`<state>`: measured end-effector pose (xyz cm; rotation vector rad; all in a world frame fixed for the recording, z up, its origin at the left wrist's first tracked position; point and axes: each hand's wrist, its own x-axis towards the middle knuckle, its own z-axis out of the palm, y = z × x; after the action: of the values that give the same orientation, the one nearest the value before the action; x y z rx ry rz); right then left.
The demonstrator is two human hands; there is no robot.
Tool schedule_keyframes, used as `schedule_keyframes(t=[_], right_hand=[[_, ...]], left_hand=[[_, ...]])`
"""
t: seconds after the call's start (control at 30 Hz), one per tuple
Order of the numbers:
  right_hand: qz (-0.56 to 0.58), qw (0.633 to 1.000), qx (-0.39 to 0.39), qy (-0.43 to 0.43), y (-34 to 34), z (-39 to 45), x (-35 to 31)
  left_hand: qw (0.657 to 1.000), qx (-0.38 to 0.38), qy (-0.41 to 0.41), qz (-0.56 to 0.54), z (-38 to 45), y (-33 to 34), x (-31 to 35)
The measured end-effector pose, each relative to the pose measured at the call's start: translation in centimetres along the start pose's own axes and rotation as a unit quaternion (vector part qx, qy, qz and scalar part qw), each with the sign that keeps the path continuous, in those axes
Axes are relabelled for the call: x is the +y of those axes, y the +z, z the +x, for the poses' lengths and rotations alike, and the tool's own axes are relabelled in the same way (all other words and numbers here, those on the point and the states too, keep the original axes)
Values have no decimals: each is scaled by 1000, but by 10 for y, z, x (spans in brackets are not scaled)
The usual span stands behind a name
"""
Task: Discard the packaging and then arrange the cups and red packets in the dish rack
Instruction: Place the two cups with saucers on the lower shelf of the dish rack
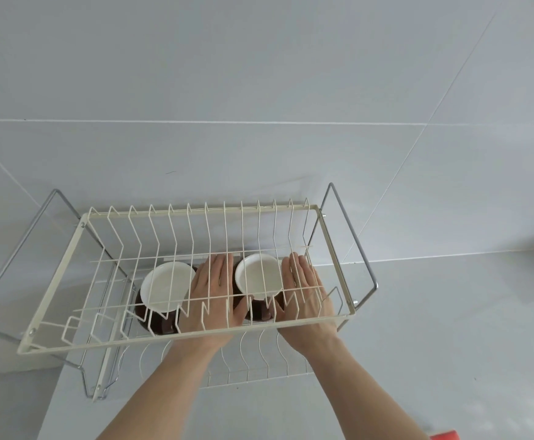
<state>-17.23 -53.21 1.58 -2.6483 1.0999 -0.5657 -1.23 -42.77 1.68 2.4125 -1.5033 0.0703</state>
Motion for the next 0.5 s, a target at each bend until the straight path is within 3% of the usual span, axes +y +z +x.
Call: schedule_keyframes(t=[0.07,0.17,0.3,0.5], right_hand=[[-37,999,-19,-7,-7,-10,-5],[-44,998,-6,-41,-16,-32,-18],[-47,997,-54,-20,-21,-56,-26],[-65,996,-63,-18,-31,-93,-30]], left_hand=[[1000,3,19,5,-9,-2,-1],[999,-25,-29,11,-32,-12,5],[998,-36,-35,38,-58,-21,10],[999,-21,-4,36,-97,-29,20]])
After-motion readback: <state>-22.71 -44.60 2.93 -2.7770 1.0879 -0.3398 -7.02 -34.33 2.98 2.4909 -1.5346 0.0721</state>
